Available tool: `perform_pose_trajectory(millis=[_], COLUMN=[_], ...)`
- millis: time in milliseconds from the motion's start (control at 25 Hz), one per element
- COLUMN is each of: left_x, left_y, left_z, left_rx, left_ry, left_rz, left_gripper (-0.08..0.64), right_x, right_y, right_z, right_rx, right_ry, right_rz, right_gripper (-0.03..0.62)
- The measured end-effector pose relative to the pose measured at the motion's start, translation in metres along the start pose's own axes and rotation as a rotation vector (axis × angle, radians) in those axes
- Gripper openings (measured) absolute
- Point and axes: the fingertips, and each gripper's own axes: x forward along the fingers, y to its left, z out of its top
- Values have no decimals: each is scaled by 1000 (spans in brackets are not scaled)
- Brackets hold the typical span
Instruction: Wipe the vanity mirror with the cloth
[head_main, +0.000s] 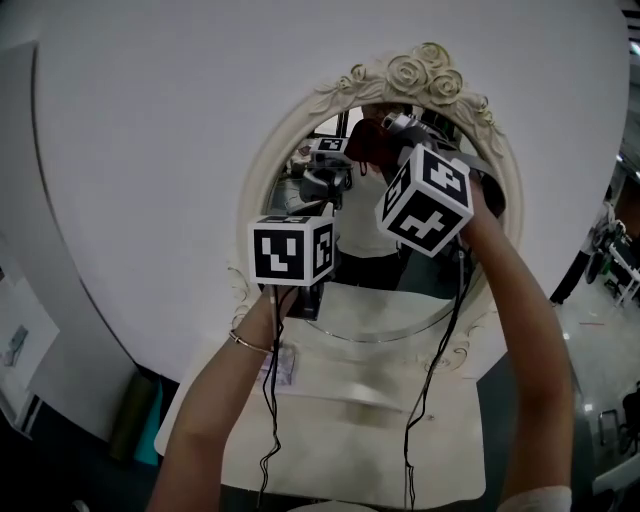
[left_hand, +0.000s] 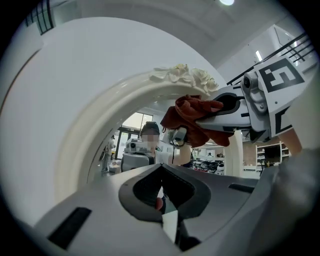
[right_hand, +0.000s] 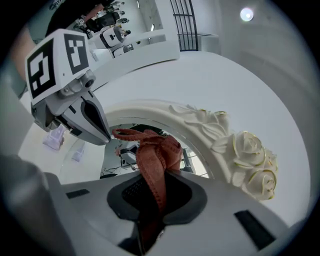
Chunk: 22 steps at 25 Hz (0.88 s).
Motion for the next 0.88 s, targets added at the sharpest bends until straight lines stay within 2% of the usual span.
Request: perform_pose_trajectory(millis=[120, 200, 320, 560, 880], left_x=[-1, -8, -18, -31, -42], left_y=[2, 2, 8, 32, 40], left_z=[-11, -29, -72, -166, -278], left_rx=[-2, -10, -33, -95, -155], left_ry=[9, 34, 101, 233, 356], left_rz=[2, 4, 11, 35, 49], left_gripper=[3, 3, 3, 3, 3], right_x=[2, 1, 6, 25, 47], right_y=[12, 32, 76, 156, 279], right_z=[1, -1, -6, -11, -36], right_rx=[-24, -16, 18, 80, 161], right_ry=[1, 7, 14, 1, -12], right_rz=[-14, 18, 92, 188, 336], right_gripper=[62, 62, 63, 63, 61])
